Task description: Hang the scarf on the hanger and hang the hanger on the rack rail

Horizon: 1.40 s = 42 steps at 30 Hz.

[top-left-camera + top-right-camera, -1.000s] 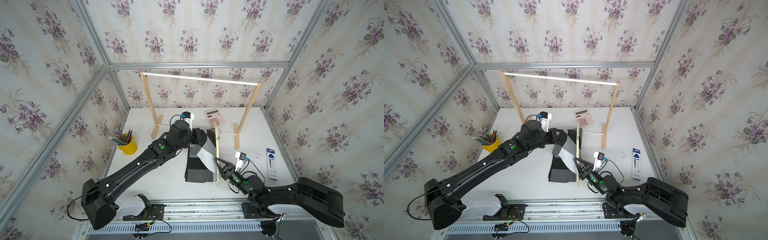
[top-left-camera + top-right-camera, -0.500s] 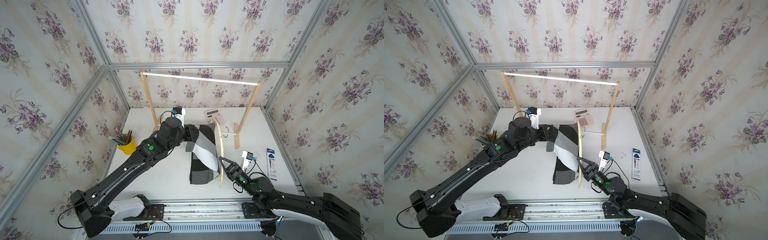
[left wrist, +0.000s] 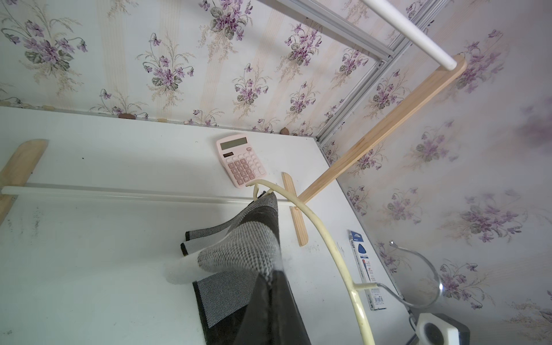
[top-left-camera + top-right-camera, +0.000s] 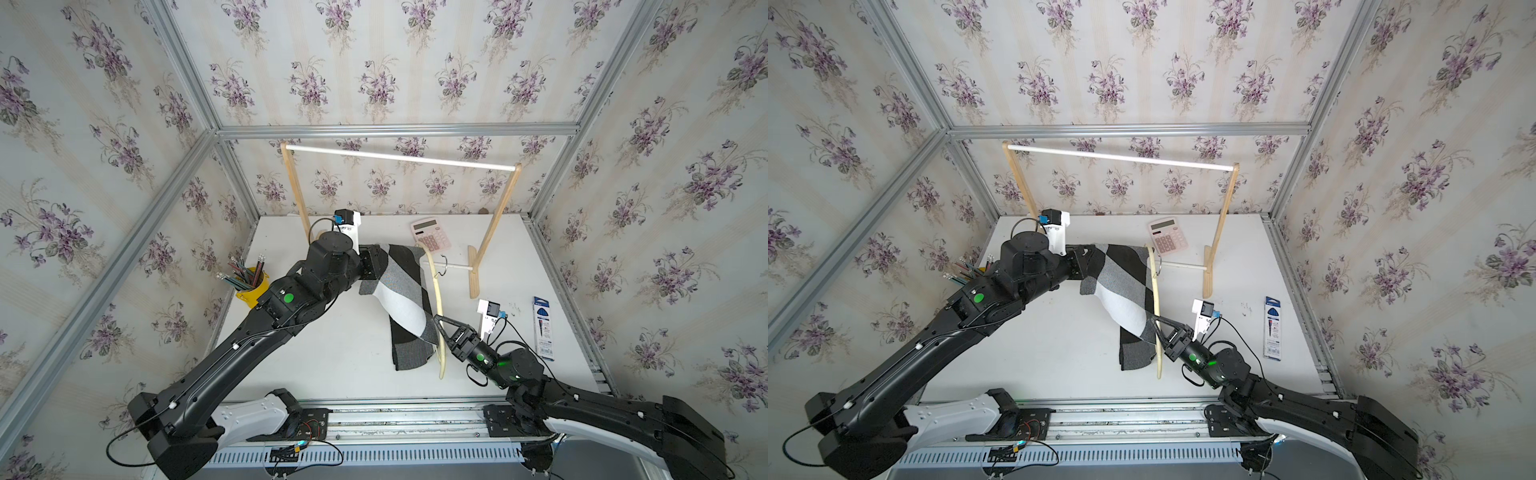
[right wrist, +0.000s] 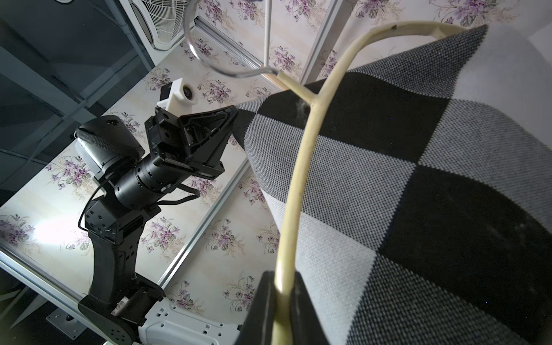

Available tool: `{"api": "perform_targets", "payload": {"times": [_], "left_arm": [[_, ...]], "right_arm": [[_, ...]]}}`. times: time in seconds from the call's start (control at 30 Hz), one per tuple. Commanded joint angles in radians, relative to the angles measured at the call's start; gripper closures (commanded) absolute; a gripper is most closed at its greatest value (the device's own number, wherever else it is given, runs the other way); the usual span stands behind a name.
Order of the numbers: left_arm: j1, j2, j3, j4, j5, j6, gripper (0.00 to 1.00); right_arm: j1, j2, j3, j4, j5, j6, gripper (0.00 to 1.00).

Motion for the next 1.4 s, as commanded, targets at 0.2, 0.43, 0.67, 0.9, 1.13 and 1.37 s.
{"api": "perform_targets", "payload": {"times": [0.2,0.43,0.67,0.9,1.13,1.37], "left_arm": [[0.003,-0.061,-0.067,0.037,-0.099,0.010,1.00],[0.004,-0.067,-0.144,0.061,-0.193,0.005,1.00],[0.008,-0.090,-0.182,0.053,-0.344,0.037,1.00],[0.015,-0.066,-0.217,0.067,-0.377,0.033,1.00],[0.017,-0.062,-0.256,0.074,-0.423,0.023,1.00],[0.017,-0.107,-0.284,0.050,-0.468,0.020,1.00]], "right_arm": [[0.000,-0.070,0.135,-0.126,-0.004,-0.099,1.00],[0.001,-0.083,0.262,-0.249,-0.023,-0.141,1.00],[0.001,-0.113,0.352,-0.379,0.007,-0.160,1.00],[0.000,-0.122,0.411,-0.463,0.037,-0.156,1.00],[0.000,-0.141,0.419,-0.498,0.082,-0.153,1.00],[0.000,-0.194,0.368,-0.515,0.157,-0.132,1.00]]}}
